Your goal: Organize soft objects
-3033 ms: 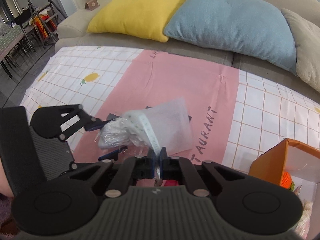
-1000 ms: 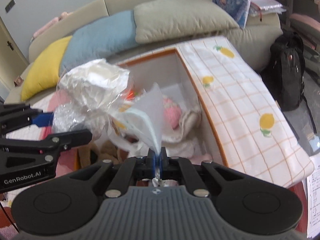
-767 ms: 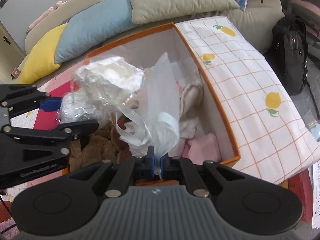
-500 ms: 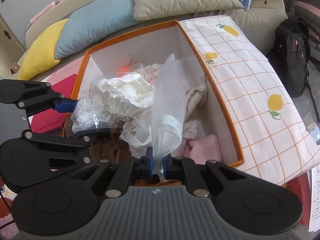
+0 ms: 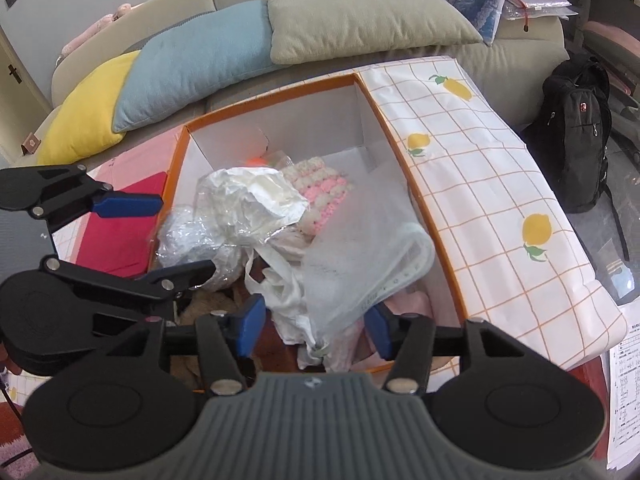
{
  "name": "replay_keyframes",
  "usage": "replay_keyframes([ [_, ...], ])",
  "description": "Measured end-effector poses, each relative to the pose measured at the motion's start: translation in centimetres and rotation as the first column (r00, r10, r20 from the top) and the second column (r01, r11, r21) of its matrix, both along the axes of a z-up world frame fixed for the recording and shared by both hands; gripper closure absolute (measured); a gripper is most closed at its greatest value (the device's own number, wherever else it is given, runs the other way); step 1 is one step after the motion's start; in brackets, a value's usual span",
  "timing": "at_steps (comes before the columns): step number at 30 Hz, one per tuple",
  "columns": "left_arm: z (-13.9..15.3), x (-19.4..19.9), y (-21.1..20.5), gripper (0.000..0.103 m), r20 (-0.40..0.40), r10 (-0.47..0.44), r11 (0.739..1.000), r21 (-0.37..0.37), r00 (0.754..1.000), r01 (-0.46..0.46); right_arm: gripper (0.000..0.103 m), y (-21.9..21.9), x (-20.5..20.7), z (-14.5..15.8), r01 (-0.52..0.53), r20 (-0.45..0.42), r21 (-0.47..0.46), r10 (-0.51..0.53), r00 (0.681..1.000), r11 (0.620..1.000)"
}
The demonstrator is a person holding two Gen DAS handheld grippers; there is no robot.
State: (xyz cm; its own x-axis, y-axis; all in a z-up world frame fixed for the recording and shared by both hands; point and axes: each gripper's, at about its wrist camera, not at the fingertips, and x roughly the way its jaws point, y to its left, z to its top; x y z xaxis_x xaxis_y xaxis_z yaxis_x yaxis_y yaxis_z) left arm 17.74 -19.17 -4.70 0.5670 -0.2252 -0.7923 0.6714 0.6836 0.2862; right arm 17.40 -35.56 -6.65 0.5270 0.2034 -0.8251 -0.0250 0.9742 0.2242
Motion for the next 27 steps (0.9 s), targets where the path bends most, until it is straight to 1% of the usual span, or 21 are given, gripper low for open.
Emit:
replay_keyframes([
  [1, 0.4, -0.2, 0.2, 0.02, 0.017, 0.004, 1.0, -0.004, 1.0, -0.004, 0.04, 0.1, -0.1, 0.3, 0.004, 0.006, 0.003, -0.004, 1.0, 1.0],
  [2, 0.7, -0.3, 0.4, 0.018, 0.033, 0.008, 1.0, -0.008, 0.999, -0.007, 0.034, 0.1, -0.1, 0.6, 0.007, 0.013, 0.003, -0.007, 1.0, 1.0],
  [3, 1.1, -0.5, 0.7, 0.017, 0.043, 0.011, 1.0, -0.014, 0.999, -0.01, 0.031, 0.2, -0.2, 1.0, 0.006, 0.019, 0.003, -0.006, 1.0, 1.0],
  [8, 3.2, -1.4, 2.2, 0.016, 0.079, 0.031, 0.998, -0.065, 0.996, -0.026, 0.028, 0.6, -0.4, 2.9, -0.011, 0.063, -0.012, 0.012, 0.998, 1.0],
  [11, 4.7, -2.0, 3.2, 0.016, 0.121, 0.058, 0.994, -0.094, 0.991, -0.047, 0.025, 0.7, -0.7, 4.4, -0.018, 0.104, -0.015, 0.019, 0.994, 1.0],
  [14, 6.5, -2.8, 4.5, 0.016, 0.158, 0.11, 0.984, -0.158, 0.981, -0.085, 0.023, 0.9, -1.2, 6.1, -0.019, 0.159, -0.005, 0.019, 0.987, 1.0],
  [16, 7.7, -3.3, 5.5, 0.016, 0.177, 0.154, 0.969, -0.219, 0.972, -0.113, 0.021, 1.1, -1.7, 7.2, -0.017, 0.201, 0.002, 0.016, 0.979, 1.0],
  [20, 9.9, -4.5, 7.6, 0.016, 0.214, 0.24, 0.929, -0.333, 0.947, -0.16, 0.016, 2.2, -2.7, 9.4, -0.03, 0.296, 0.001, 0.028, 0.955, 1.0],
  [21, 10.4, -4.9, 8.0, 0.016, 0.221, 0.258, 0.92, -0.354, 0.941, -0.169, 0.014, 2.5, -3.0, 9.9, -0.036, 0.317, -0.004, 0.035, 0.948, 0.999],
  [24, 11.5, -6.1, 9.5, 0.016, 0.239, 0.309, 0.89, -0.415, 0.92, -0.191, 0.014, 3.8, -3.9, 11.1, -0.057, 0.383, -0.021, 0.061, 0.922, 0.998],
  [27, 12.3, -7.2, 10.8, 0.016, 0.258, 0.379, 0.858, -0.459, 0.889, -0.232, 0.014, 5.3, -4.9, 12.0, -0.099, 0.416, -0.068, 0.118, 0.902, 0.993],
])
